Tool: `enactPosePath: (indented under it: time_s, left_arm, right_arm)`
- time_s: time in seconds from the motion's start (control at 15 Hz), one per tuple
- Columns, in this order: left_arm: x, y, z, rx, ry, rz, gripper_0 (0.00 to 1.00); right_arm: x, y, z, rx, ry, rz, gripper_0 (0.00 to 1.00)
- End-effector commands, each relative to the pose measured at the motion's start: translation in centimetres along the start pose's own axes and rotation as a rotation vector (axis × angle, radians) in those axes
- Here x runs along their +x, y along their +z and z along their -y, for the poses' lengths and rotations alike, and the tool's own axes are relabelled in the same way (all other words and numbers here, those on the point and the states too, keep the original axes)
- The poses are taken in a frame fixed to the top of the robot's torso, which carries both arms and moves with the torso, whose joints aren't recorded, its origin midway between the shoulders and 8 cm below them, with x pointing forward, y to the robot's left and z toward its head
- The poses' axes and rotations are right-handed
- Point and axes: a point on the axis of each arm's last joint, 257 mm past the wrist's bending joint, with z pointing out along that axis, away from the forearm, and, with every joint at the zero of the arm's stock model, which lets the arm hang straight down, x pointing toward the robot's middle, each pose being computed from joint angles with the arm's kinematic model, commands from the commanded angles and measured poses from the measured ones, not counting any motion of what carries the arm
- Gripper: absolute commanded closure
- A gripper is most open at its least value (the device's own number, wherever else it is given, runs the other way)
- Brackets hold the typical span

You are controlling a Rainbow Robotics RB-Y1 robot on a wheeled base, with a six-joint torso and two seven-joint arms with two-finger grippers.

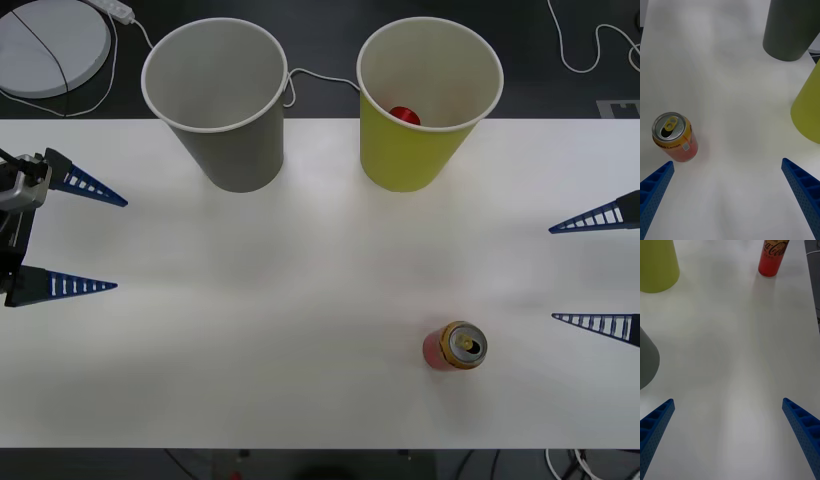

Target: Put the can into the green bin and the plastic bottle into the gray bin

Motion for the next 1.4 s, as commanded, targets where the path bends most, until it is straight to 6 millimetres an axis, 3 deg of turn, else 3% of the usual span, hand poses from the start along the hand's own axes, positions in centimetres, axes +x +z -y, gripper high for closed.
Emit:
enactPosePath:
  time_s: [0.07, 0.53, 1.07, 1.4]
  left_arm:
    - [0.0, 0.0, 0.0, 0.0, 0.0, 0.0, 0.0]
    - [0.0, 0.0, 0.0, 0.0, 0.0, 0.0, 0.0]
    - [0.0, 0.0, 0.0, 0.0, 0.0, 0.0, 0.0]
    - [0.0, 0.0, 0.0, 0.0, 0.0, 0.0, 0.0]
  right_arm:
    - [0.0, 0.0, 0.0, 0.0, 0.0, 0.0, 0.0]
    - [2.1, -0.7, -0.6, -0.02, 0.022, -0.022, 0.0]
    - [6.1, -1.3, -0.9, -0.023, -0.093, 0.019, 0.0]
    - [9.2, -1.0, -2.7, -0.013, -0.108, 0.069, 0.0]
